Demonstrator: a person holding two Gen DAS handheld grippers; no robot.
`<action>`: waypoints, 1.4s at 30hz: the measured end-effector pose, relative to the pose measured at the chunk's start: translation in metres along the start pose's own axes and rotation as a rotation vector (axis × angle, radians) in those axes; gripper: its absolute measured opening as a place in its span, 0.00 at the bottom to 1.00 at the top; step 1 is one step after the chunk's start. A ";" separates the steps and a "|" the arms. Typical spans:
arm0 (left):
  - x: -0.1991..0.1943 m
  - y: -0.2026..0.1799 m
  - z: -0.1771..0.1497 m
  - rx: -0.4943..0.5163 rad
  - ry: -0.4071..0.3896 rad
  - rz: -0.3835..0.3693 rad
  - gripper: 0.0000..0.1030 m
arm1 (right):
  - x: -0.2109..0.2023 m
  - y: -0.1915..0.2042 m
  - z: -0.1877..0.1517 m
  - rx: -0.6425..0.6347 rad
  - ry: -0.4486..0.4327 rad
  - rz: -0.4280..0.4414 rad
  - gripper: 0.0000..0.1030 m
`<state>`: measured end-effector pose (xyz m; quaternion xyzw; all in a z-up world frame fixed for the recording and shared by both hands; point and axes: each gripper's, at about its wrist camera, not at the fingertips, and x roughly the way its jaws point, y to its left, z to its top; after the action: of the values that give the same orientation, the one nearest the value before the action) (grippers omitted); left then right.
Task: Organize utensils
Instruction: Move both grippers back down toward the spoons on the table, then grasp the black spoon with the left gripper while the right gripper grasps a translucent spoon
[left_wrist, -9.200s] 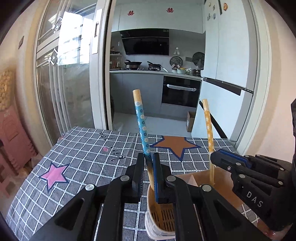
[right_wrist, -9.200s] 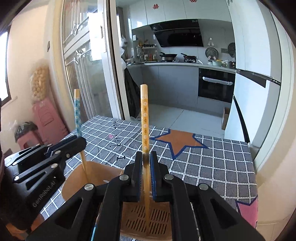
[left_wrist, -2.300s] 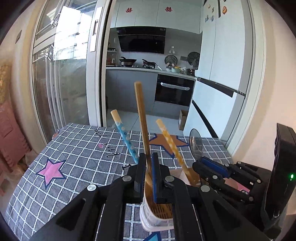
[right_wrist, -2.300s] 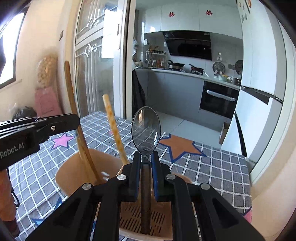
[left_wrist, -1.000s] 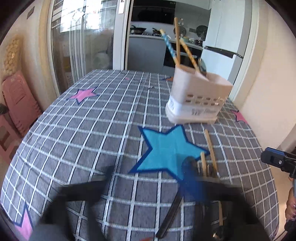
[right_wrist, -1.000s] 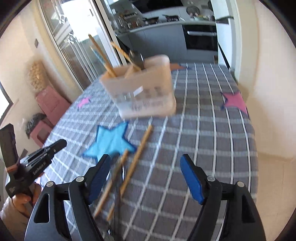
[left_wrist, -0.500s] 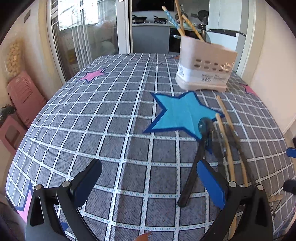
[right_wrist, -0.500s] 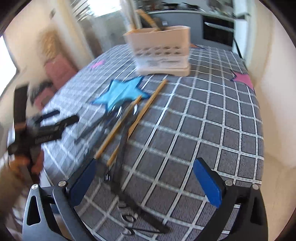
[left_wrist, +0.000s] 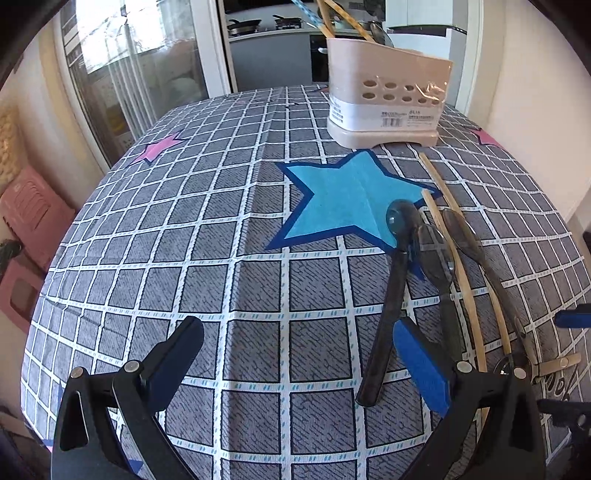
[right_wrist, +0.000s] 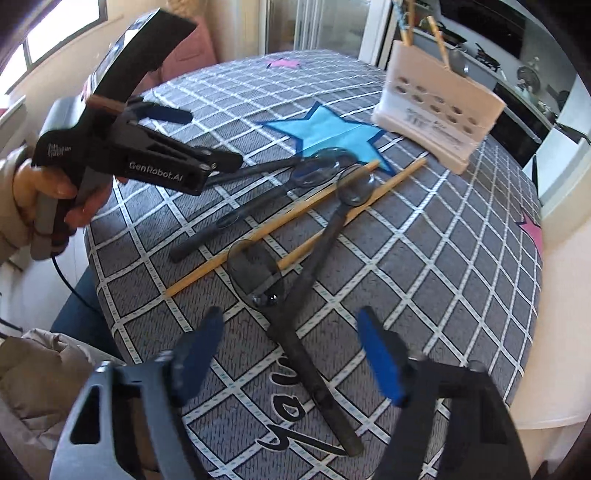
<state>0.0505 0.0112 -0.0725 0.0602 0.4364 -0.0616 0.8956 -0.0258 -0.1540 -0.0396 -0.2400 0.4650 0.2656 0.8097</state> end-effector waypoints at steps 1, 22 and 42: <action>0.001 -0.001 0.001 0.006 0.004 -0.003 1.00 | 0.001 0.002 0.001 -0.014 0.006 -0.004 0.57; 0.027 -0.025 0.036 0.112 0.116 -0.108 0.97 | 0.006 -0.042 -0.005 0.282 0.002 0.189 0.13; 0.035 -0.078 0.075 0.304 0.316 -0.220 0.41 | -0.003 -0.086 -0.010 0.420 -0.032 0.263 0.13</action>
<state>0.1172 -0.0796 -0.0590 0.1553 0.5605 -0.2138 0.7849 0.0231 -0.2244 -0.0294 0.0002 0.5245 0.2699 0.8075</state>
